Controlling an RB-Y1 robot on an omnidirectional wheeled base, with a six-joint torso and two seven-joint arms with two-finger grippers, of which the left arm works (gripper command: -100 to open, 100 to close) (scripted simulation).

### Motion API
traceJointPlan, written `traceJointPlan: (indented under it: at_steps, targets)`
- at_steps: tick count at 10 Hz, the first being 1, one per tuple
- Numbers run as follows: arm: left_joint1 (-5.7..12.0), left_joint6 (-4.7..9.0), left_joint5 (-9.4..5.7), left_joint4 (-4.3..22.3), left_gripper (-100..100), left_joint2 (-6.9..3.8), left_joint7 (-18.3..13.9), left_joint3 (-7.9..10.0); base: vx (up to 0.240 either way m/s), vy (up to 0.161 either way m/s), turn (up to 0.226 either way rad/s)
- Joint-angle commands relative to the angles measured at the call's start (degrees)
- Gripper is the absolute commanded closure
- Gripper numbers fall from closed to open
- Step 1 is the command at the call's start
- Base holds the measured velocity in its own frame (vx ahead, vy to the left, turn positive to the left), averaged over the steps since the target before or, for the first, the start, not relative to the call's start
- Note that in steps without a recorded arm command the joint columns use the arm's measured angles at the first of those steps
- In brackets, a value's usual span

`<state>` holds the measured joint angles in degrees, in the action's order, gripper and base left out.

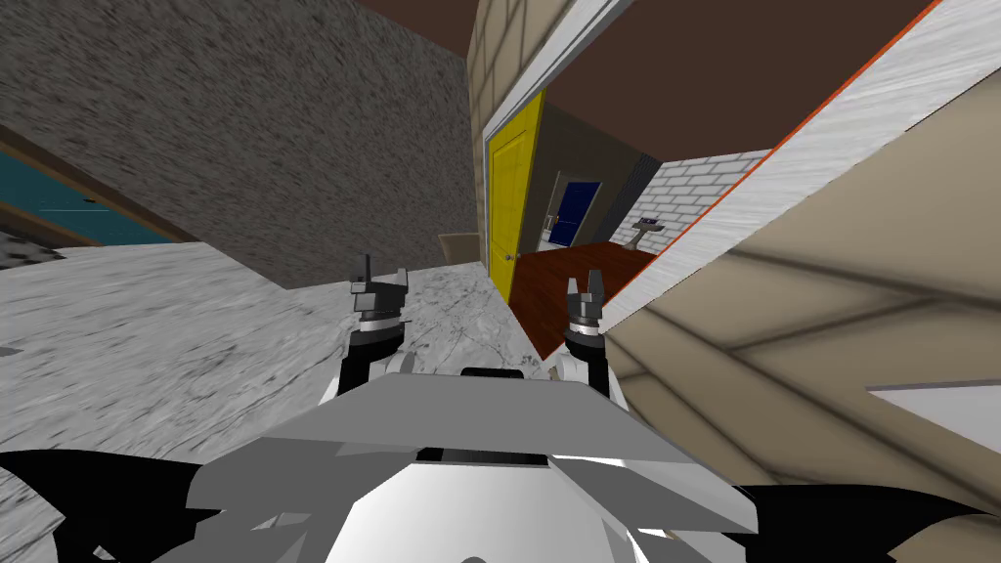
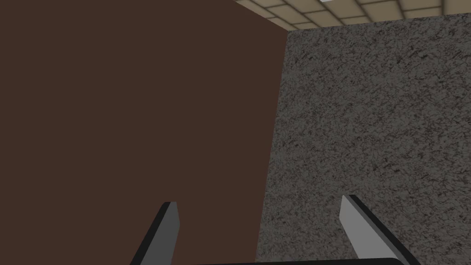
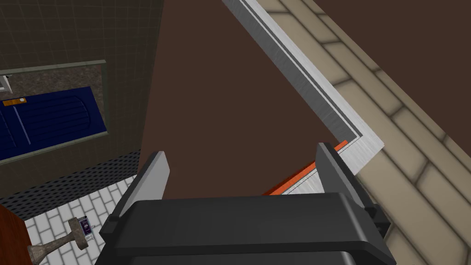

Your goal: Push the door open

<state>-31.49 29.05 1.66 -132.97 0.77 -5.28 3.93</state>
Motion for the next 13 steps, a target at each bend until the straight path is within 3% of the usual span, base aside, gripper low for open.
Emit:
traceJointPlan:
  at_steps: [1, 13]
  targets:
    - [0.76, 0.38, 0.12, 1.8, -100, -0.76, 1.6, -0.74, 0.177, 0.005, -0.076]
    - [6.37, 3.2, 1.03, 15.0, -100, -4.46, 13.3, -6.23, 0.112, 0.027, -0.052]
